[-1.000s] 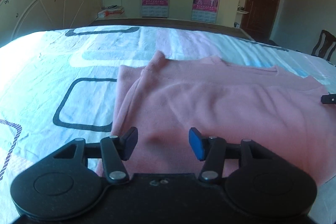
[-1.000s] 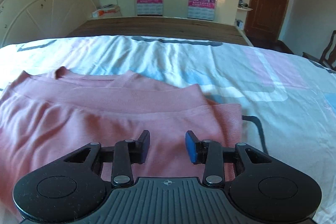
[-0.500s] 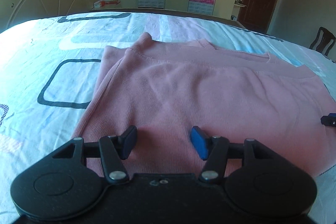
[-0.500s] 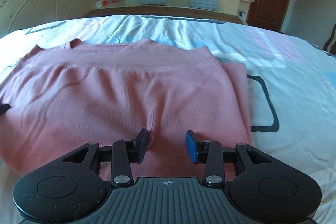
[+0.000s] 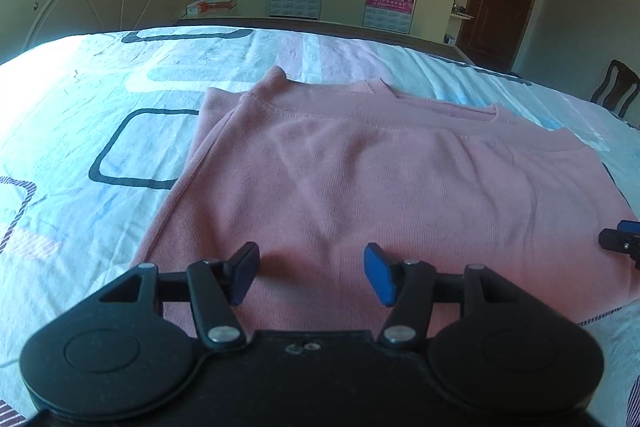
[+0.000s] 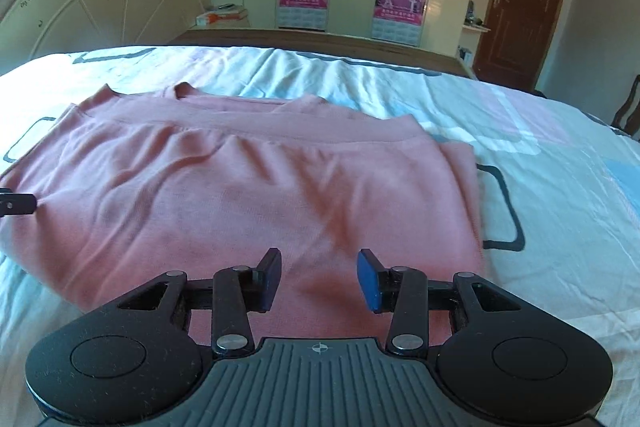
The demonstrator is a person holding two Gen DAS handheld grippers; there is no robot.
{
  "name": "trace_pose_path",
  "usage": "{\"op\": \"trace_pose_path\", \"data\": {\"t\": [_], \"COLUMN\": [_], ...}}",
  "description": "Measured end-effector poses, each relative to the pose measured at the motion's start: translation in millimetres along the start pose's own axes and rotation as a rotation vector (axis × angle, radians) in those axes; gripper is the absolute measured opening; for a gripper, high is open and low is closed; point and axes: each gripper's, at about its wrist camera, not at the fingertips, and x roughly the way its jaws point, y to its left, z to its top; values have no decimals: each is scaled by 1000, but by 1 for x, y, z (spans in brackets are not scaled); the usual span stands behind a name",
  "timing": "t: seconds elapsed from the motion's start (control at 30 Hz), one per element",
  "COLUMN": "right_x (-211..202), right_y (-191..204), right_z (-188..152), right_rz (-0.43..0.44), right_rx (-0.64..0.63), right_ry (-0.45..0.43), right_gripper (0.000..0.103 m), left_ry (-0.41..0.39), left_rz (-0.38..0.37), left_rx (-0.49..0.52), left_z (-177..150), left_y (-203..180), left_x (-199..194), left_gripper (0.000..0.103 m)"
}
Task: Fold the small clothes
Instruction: 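Open both tools and withdraw them from the folded sweatshirt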
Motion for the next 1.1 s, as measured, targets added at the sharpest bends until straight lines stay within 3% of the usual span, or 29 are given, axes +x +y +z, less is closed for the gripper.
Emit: {"op": "trace_pose_path", "data": {"t": [0.1, 0.37, 0.63, 0.7, 0.93, 1.1], "right_x": [12, 11, 1, -6, -61, -66], "right_y": [11, 8, 7, 10, 28, 45], "right_z": [-6, -23, -31, -31, -44, -37], "right_rz": [-23, -59, -84, -91, -37, 22], "right_rx": [-24, -19, 55, 77, 100, 101], "right_ry": [48, 72, 109, 120, 38, 9], "right_gripper": [42, 55, 57, 57, 57, 57], "left_ry": [44, 39, 39, 43, 42, 89], "left_rz": [29, 42, 46, 39, -46, -108], "left_rx": [-2, 44, 67, 38, -48, -205], "left_z": [-5, -12, -17, -17, -35, -48], "left_y": [-4, -6, -8, -5, 11, 31], "left_x": [8, 10, 8, -1, -47, -60], "left_gripper": [60, 64, 67, 66, 67, 67]}}
